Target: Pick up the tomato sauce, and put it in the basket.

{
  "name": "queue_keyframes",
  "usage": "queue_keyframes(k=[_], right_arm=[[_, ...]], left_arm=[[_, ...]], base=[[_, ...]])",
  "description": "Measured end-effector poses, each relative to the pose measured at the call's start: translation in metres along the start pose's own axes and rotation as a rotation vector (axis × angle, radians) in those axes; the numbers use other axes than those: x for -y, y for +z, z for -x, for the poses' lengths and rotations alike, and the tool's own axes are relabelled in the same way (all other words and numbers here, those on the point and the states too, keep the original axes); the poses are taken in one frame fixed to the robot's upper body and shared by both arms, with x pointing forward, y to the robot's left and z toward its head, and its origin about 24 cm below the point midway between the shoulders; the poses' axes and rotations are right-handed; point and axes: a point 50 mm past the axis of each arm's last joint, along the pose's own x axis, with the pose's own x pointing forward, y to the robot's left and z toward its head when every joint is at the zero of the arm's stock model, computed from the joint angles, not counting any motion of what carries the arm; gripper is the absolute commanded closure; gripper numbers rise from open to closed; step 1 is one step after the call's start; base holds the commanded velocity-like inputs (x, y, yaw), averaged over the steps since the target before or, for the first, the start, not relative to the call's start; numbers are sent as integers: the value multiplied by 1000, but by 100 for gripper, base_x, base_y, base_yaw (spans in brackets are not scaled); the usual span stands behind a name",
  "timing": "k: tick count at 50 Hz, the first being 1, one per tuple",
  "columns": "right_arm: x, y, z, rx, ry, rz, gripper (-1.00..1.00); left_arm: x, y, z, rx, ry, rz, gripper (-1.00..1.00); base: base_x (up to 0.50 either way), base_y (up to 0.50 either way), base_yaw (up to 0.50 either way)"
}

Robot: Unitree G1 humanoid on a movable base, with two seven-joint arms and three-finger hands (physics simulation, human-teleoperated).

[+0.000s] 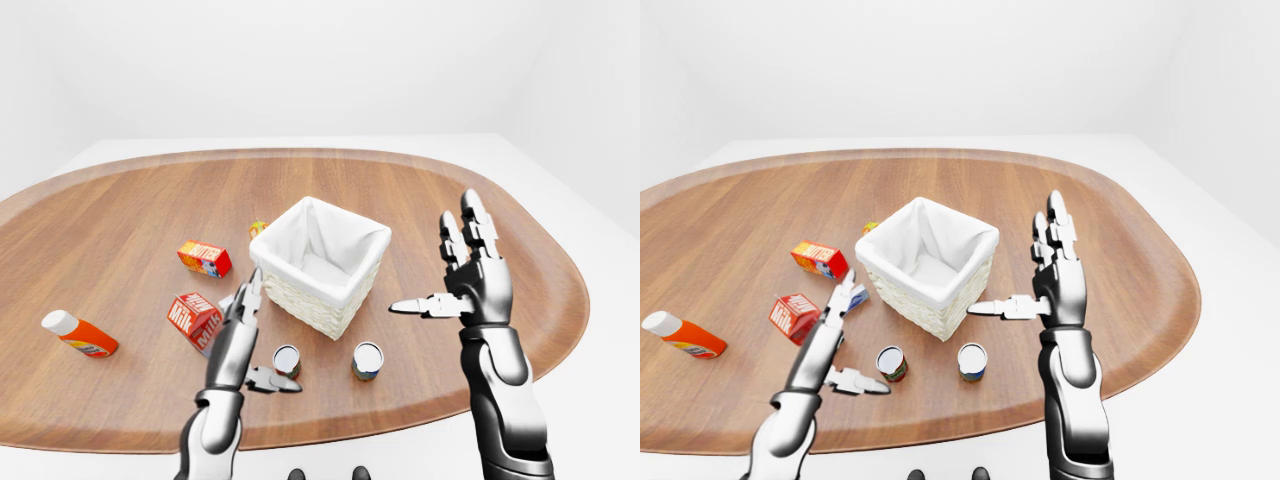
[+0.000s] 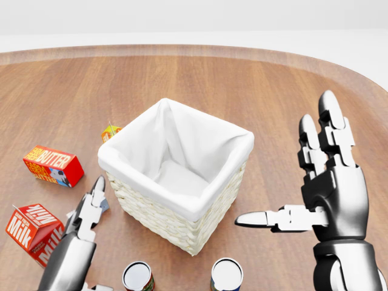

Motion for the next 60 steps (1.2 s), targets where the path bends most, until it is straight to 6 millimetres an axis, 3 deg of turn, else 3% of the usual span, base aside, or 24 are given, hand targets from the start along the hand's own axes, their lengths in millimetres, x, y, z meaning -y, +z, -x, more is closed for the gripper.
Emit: queue_keyframes(k=[60], right_arm=[[-1,-3,0,-11,2,-1,-100]], left_arm=[[17,-17,-7,-23,-26,-10,-100]], base=[[0,0,0]])
